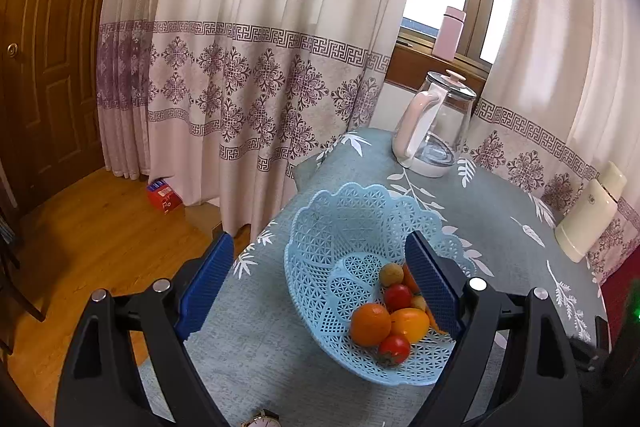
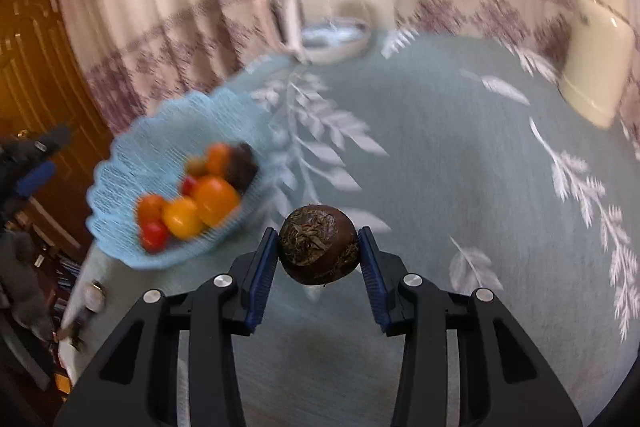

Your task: Organize fruits

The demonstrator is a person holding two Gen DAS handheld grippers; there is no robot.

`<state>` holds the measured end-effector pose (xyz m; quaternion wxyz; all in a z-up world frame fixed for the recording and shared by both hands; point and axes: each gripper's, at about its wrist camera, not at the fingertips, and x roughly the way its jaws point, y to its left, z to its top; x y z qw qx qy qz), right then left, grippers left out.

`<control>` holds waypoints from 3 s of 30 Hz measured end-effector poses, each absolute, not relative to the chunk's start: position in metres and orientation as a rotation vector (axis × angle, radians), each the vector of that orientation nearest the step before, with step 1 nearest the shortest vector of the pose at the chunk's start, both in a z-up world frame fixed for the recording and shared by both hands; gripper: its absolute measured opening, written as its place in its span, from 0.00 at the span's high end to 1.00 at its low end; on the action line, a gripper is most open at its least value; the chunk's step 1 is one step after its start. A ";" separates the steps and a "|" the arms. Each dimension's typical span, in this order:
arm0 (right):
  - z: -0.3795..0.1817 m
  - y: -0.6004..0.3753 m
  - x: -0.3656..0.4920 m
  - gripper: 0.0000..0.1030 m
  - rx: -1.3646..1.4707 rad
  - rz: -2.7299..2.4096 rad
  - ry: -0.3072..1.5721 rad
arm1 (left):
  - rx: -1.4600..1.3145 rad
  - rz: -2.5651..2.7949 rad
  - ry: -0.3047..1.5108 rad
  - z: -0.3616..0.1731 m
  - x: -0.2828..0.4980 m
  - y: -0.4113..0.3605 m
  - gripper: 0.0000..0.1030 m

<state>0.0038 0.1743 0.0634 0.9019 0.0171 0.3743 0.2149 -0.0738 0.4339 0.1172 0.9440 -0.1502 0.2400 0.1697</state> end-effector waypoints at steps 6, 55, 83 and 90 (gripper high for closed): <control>0.082 0.220 0.008 0.60 -0.013 0.552 0.729 | -0.316 0.357 0.486 0.118 -0.075 0.440 0.14; 0.077 0.206 0.008 0.22 0.081 0.439 0.691 | -0.190 0.395 0.463 0.126 -0.082 0.420 0.03; 0.091 0.201 -0.052 0.05 -0.071 0.420 0.553 | -0.020 0.361 0.473 0.122 -0.100 0.362 0.03; 0.090 0.203 -0.055 0.05 -0.081 0.418 0.557 | -0.007 0.364 0.471 0.122 -0.101 0.358 0.03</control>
